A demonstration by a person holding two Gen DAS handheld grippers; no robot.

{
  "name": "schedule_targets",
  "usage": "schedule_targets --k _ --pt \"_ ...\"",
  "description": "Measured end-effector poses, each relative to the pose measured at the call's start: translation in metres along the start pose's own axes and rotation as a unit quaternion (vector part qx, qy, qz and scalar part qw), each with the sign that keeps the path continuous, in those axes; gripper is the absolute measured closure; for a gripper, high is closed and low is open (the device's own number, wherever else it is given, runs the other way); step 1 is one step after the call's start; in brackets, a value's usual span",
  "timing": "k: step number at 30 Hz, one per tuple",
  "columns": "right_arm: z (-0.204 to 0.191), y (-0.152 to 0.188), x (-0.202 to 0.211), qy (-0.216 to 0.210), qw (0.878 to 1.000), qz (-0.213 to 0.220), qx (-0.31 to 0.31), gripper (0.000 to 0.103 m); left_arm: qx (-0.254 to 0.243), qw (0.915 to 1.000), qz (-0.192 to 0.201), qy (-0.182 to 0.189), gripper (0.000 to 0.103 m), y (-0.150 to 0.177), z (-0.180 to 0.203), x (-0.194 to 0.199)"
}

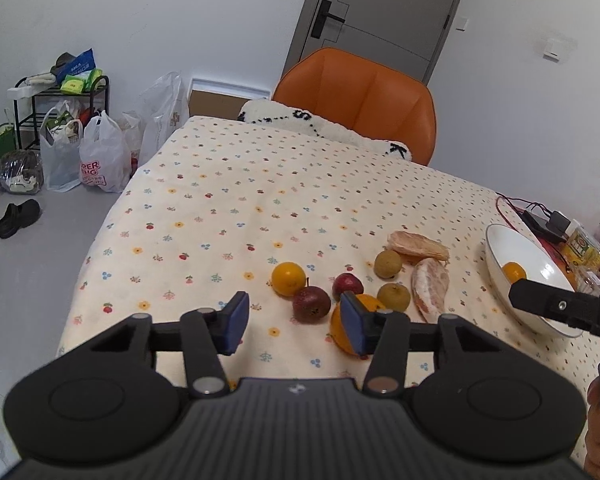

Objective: Organize fruits
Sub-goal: 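Withdraw both open grippers from the plate back toward the fruit, then grasp the pink pomelo segment with the right gripper while the left gripper grasps a red plum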

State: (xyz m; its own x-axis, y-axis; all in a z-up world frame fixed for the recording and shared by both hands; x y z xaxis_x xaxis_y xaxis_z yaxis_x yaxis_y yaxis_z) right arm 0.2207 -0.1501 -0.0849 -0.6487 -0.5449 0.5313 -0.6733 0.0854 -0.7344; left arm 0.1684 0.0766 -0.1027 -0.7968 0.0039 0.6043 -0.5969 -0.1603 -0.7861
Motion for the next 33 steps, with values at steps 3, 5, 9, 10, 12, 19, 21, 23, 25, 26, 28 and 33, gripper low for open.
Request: schedule_targets --k 3,5,9,10,12,19,21,23,25,26,28,33 --pt "-0.002 0.001 -0.010 0.004 1.000 -0.006 0.000 0.001 0.003 1.0000 -0.004 0.002 0.061 0.000 -0.002 -0.007" --pt "-0.002 0.001 -0.018 0.006 1.000 -0.012 -0.002 0.003 0.005 0.9999 -0.008 0.004 0.062 0.001 -0.003 -0.013" --pt "0.001 0.002 -0.034 0.012 1.000 -0.026 -0.010 0.017 0.011 0.9997 -0.021 0.008 0.065 0.002 -0.004 -0.024" --pt "0.003 0.002 -0.037 0.014 0.999 -0.027 -0.014 0.018 0.012 0.9996 -0.022 0.011 0.065 0.002 -0.004 -0.027" --pt "0.005 0.002 -0.043 0.014 0.999 -0.030 -0.020 0.022 0.012 0.9995 -0.026 0.012 0.066 0.002 -0.004 -0.032" --pt "0.005 0.003 -0.064 0.020 0.998 -0.051 -0.023 0.033 0.010 0.9995 -0.025 0.019 0.067 -0.002 0.002 -0.041" --pt "0.004 0.003 -0.068 0.022 0.998 -0.052 -0.019 0.033 0.011 0.9993 -0.026 0.024 0.067 -0.003 0.003 -0.041" --pt "0.001 0.003 -0.071 0.026 0.998 -0.051 -0.012 0.033 0.014 0.9990 -0.029 0.032 0.067 -0.004 0.005 -0.042" --pt "-0.002 0.002 -0.075 0.028 0.998 -0.051 -0.007 0.033 0.017 0.9988 -0.031 0.034 0.067 -0.005 0.006 -0.043" --pt "-0.002 0.001 -0.076 0.030 0.998 -0.049 -0.005 0.033 0.019 0.9987 -0.031 0.036 0.067 -0.005 0.007 -0.043" --pt "-0.003 0.000 -0.079 0.035 0.998 -0.047 0.000 0.033 0.019 0.9987 -0.031 0.036 0.067 -0.005 0.008 -0.044" --pt "-0.003 0.001 -0.080 0.057 0.997 -0.039 0.025 0.051 0.011 0.9990 -0.030 0.031 0.068 -0.005 0.013 -0.047"
Point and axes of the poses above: each gripper's, at about its wrist camera, not at the fingertips, and x roughly against the way its jaws point, z to its right, y to its underside, the point moved 5 cm from there along -x, roughly the way its jaws point, and after that the axes turned 10 degrees about -x, right-handed, at the moved point
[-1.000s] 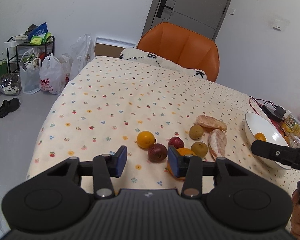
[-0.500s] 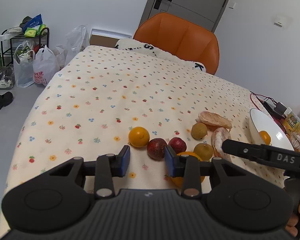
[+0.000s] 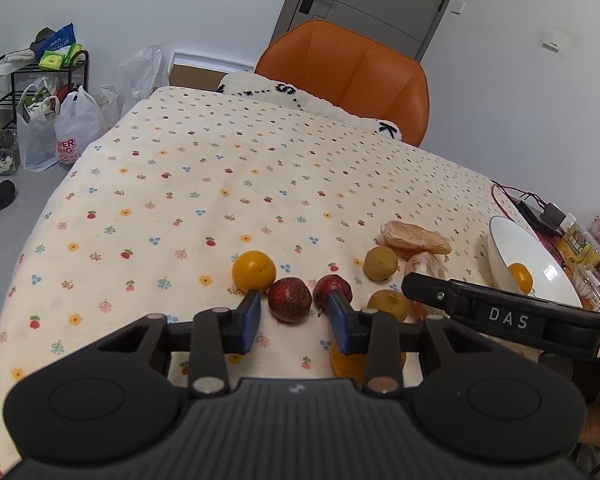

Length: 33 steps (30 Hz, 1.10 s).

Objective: Organize fruits
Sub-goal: 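Grasp the pink pomelo segment with the right gripper while the left gripper grasps a red plum, then carry the pomelo segment and plum over the white plate and open both grippers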

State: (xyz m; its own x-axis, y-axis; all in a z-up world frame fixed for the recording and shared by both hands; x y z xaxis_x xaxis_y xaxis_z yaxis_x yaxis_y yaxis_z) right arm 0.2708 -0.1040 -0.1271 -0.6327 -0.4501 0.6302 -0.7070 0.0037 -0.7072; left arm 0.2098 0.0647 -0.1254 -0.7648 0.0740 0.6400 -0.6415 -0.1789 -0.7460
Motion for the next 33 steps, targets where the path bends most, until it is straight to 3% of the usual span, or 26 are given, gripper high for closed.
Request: schedule_targets --k 3,6,11,27,29,33 --pt "0.006 0.000 0.003 -0.002 1.000 -0.002 -0.002 0.058 -0.002 1.0000 -0.002 -0.002 0.082 0.000 0.001 -0.001" --pt "0.010 0.001 0.009 -0.008 1.000 -0.007 -0.004 0.065 0.000 1.0000 0.001 -0.001 0.082 0.002 0.000 0.001" --pt "0.017 0.003 0.018 -0.004 1.000 -0.015 -0.013 0.067 0.001 0.9999 0.011 -0.001 0.083 0.003 -0.001 0.010" --pt "0.008 -0.003 0.003 0.018 1.000 -0.001 -0.007 0.056 0.012 0.9996 0.021 -0.011 0.083 -0.001 -0.018 0.023" --pt "0.009 -0.003 0.002 0.020 1.000 0.002 -0.002 0.063 0.015 0.9996 0.023 -0.010 0.083 -0.002 -0.018 0.024" --pt "0.014 -0.004 0.007 0.004 1.000 -0.002 -0.015 0.066 0.010 0.9995 0.029 -0.009 0.083 -0.004 -0.014 0.030"
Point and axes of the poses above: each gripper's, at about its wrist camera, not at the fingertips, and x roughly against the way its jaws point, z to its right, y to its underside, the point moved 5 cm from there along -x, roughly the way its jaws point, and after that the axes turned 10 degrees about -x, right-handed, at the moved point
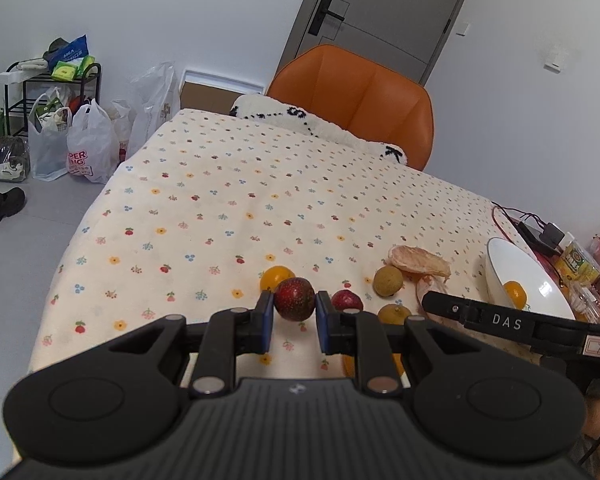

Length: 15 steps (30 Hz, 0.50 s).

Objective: Organize fruits
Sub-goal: 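Carry the pomelo segment and plum over the white plate and open both grippers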

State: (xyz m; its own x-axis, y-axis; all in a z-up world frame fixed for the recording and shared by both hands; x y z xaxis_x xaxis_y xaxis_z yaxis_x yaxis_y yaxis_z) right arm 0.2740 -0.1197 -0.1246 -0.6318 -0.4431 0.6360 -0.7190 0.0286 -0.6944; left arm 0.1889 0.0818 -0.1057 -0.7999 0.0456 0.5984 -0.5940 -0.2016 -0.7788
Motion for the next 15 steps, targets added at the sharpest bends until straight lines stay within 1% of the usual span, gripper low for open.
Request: schedule_targets --k 6,15 --pt "0.004 0.001 0.016 -0.019 1.000 0.002 -0.014 0.066 -0.006 0.9999 0.008 0.000 0.083 -0.006 0.009 0.006" --pt "0.007 -0.010 0.047 -0.040 0.999 0.030 -0.018 0.066 -0.023 0.9995 0.019 0.007 0.083 -0.012 0.034 0.014"
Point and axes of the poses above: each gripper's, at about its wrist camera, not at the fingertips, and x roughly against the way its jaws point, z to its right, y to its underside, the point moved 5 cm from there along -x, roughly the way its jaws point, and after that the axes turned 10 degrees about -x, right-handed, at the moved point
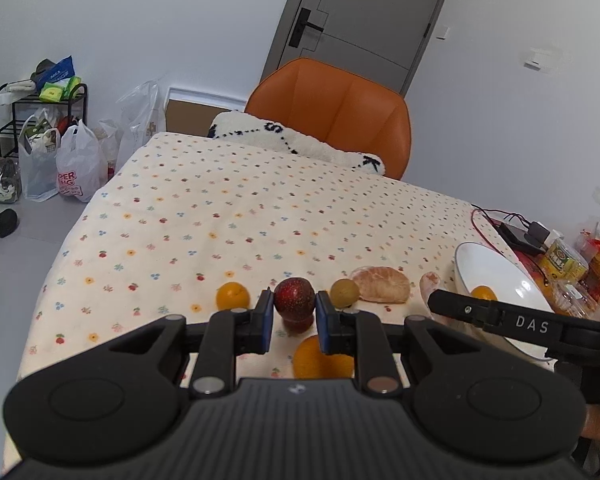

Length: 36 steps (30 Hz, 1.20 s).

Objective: Organize fruits
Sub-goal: 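Carry the pomelo segment and plum over the white plate and open both grippers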

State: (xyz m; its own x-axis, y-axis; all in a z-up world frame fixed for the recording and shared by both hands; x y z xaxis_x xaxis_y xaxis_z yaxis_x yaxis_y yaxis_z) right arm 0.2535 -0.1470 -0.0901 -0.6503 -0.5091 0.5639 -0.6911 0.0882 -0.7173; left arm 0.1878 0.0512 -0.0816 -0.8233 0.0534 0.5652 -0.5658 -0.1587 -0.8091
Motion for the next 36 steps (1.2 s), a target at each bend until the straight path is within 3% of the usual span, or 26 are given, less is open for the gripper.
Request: schedule_targets --k 13,36 --pt "0.016 -0.016 0.037 0.001 0.999 0.041 -0.007 0.066 -0.019 0.9995 0.009 0.024 0.083 -0.008 0.037 -0.002" --pt "0.103 -0.039 0.083 0.053 0.993 0.095 -0.049 0.066 -0.063 0.9949 0.005 0.079 0.083 -0.022 0.131 -0.034"
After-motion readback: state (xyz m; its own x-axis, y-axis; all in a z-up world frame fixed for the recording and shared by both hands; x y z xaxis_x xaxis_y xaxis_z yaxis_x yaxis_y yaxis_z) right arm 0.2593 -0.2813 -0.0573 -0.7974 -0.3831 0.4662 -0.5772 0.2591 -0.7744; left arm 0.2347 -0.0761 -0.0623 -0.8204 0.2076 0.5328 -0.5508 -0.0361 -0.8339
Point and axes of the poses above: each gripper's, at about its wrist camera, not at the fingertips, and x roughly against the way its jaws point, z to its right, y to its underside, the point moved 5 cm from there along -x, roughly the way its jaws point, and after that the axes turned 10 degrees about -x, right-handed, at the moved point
